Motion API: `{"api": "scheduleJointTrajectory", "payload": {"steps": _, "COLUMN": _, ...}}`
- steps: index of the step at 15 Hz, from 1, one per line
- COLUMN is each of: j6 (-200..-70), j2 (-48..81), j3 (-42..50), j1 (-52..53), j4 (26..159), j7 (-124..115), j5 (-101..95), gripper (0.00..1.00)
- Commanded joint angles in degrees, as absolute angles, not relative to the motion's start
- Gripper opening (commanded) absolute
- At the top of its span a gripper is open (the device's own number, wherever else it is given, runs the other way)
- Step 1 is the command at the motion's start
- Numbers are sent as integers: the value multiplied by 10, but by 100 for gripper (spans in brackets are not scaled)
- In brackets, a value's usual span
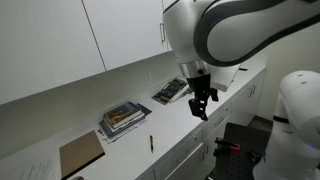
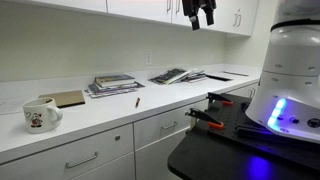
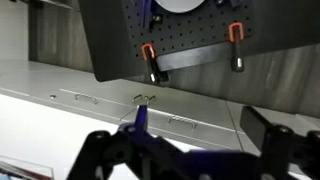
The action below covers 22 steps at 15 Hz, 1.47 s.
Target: Put the pen inside the mug cup
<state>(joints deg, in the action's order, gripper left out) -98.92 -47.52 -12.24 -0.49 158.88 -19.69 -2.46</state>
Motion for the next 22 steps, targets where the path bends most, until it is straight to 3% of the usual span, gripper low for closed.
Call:
{"api": "scheduleJointTrajectory", "payload": {"steps": 1, "j6": -988, "j2": -474, "j3": -117, "j1": 1, "j4": 1588, "j7": -200, "j5": -28, "gripper": 100}}
{"api": "scheduleJointTrajectory", "payload": {"steps": 5, "j6": -988, "j2": -474, "j3": -117, "j1": 1, "j4": 1588, "j7": -200, "j5": -28, "gripper": 100}}
{"api": "scheduleJointTrajectory", "payload": {"steps": 11, "j6": -1182, "j2": -382, "j3": -138, "j1": -40, "j4": 1590, "j7": -356, "j5": 12, "gripper": 100}}
{"api": "scheduleJointTrajectory", "payload": {"steps": 18, "j6": -1427, "j2": -88, "j3": -128, "j1": -103, "j4": 1519, "j7": -501, "j5": -36, "gripper": 100}}
{"api": "scheduleJointTrajectory", "payload": {"steps": 22, "j6": -1493, "j2": 78, "j3": -68, "j1": -85, "j4": 1417, "j7": -573, "j5": -159, "gripper": 100}}
